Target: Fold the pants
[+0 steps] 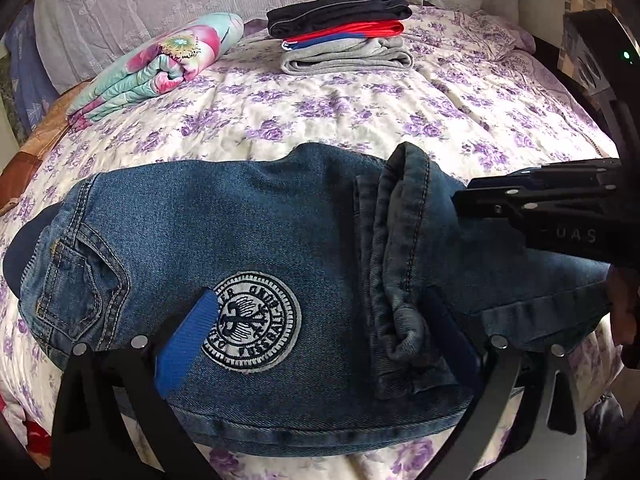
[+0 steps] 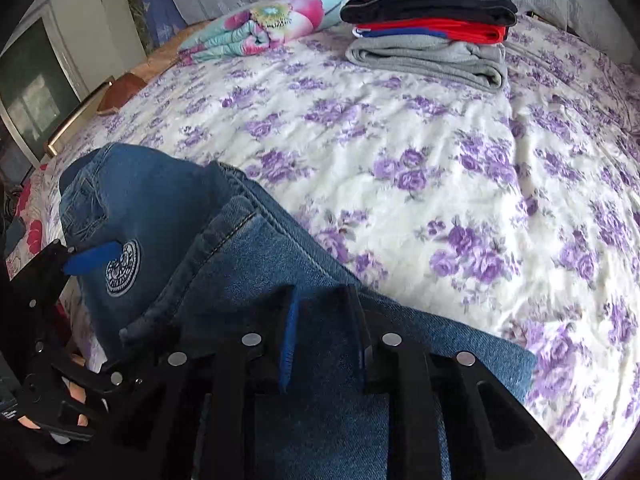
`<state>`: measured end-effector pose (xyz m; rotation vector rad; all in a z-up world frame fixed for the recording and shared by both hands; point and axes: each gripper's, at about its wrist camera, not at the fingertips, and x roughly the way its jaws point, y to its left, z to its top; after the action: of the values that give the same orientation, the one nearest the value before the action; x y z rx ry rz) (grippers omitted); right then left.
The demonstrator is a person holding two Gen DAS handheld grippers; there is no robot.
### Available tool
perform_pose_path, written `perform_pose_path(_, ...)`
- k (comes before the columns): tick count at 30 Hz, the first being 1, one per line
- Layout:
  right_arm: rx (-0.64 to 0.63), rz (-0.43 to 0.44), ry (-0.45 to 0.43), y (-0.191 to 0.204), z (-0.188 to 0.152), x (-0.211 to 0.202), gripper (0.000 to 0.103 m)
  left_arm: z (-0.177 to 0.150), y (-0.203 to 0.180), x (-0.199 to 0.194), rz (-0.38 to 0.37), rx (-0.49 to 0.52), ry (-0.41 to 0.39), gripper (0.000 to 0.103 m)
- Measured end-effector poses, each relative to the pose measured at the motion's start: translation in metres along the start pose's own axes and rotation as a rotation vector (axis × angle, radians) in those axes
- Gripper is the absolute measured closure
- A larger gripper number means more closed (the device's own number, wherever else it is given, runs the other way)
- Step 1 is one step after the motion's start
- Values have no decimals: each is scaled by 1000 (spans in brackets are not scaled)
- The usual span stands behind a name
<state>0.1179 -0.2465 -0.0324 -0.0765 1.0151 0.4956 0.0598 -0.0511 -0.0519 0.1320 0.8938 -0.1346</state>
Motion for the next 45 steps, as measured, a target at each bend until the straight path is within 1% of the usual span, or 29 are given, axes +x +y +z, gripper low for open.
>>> perform_pose_path(1, 0, -5, 0, 4, 6, -6, 79, 0, 0, -2, -6, 2, -3, 4)
perform_pose_path(2, -10, 14, -28, 10, 12, -16, 78, 0, 1, -5, -10, 3, -8, 4)
perform_pose_path(4, -58, 73, -81, 28, 22, -31, 78, 1, 0, -14, 4, 10, -34, 4)
perform_pose_path(5, -79, 102, -84, 37, 27, -31, 78, 2, -3, -18, 14, 18, -49, 4)
perform_pose_path(7, -109, 123, -41, 48, 33, -15, 78, 1, -10, -24, 21, 43, -69, 4)
perform_pose_path(8, -115, 124, 7, 50, 35, 2, 77, 0, -13, -22, 16, 54, -60, 4)
perform_pose_path(9, -104, 119, 61, 48, 35, 21, 76, -2, -15, -17, 14, 58, -34, 4)
perform_pose_path(10, -78, 138, 76, 42, 34, 33, 76, -3, -15, -9, 14, 52, -10, 4)
perform_pose_path(13, 19, 242, 48, 22, 36, 17, 79, -3, -4, -3, -40, 0, -10, 4)
perform_pose_path(14, 50, 249, 16, 14, 33, 2, 78, -2, -2, -6, -50, -8, -12, 4)
perform_pose_path(16, 51, 197, -67, -2, 22, -36, 75, 0, -3, -14, -52, -3, -26, 4)
perform_pose_path(17, 53, 160, -92, -11, 13, -54, 71, 2, -3, -19, -58, 1, -38, 4)
perform_pose_path(18, 62, 130, -101, -20, 1, -67, 69, 4, -5, -25, -70, 5, -55, 4)
perform_pose_path(19, 77, 100, -100, -28, -13, -77, 69, 7, -8, -32, -77, 15, -77, 4)
perform_pose_path(21, 99, 66, -56, -39, -45, -87, 68, 12, -19, -45, -77, 54, -126, 4)
perform_pose_path(23, 70, 25, -6, -38, -73, -84, 68, 16, -32, -49, -74, 98, -148, 4)
perform_pose_path(25, 37, -23, 39, -34, -98, -72, 69, 16, -41, -32, -34, 129, -110, 4)
perform_pose_path(27, 26, -45, 26, -31, -112, -59, 69, 11, -43, 2, -40, 122, -2, 4)
perform_pose_path(28, 32, -47, 9, -32, -113, -57, 69, 7, -39, 13, -63, 94, 12, 4)
perform_pose_path(29, 42, -45, 2, -33, -112, -56, 69, 6, -35, 13, -84, 61, -5, 4)
perform_pose_path(31, 39, -46, 8, -33, -106, -60, 69, 9, -35, 11, -75, 63, 4, 4)
perform_pose_path(32, 27, -54, -12, -33, -100, -66, 72, 10, -35, 8, -75, 61, 1, 4)
perform_pose_path(34, 51, -70, -82, -42, -85, -82, 71, 7, -33, 3, -74, 54, -12, 4)
perform_pose_path(36, 84, -52, -115, -55, -66, -83, 70, 5, -31, 4, -80, 44, -6, 4)
perform_pose_path(37, 91, -53, -100, -61, -59, -73, 70, 5, -30, 5, -87, 33, -6, 4)
perform_pose_path(39, 109, -48, -11, -70, -55, -36, 67, 6, -27, 6, -94, 19, -16, 4)
perform_pose_path(41, 92, -72, -36, -65, -57, -32, 66, 7, -25, 8, -99, 9, -18, 4)
perform_pose_path(43, 88, -91, -33, -58, -56, -40, 62, 7, -22, 6, -119, -1, -18, 4)
perform_pose_path(45, 78, -105, -65, -49, -56, -52, 62, 5, -15, -5, -125, -17, -40, 4)
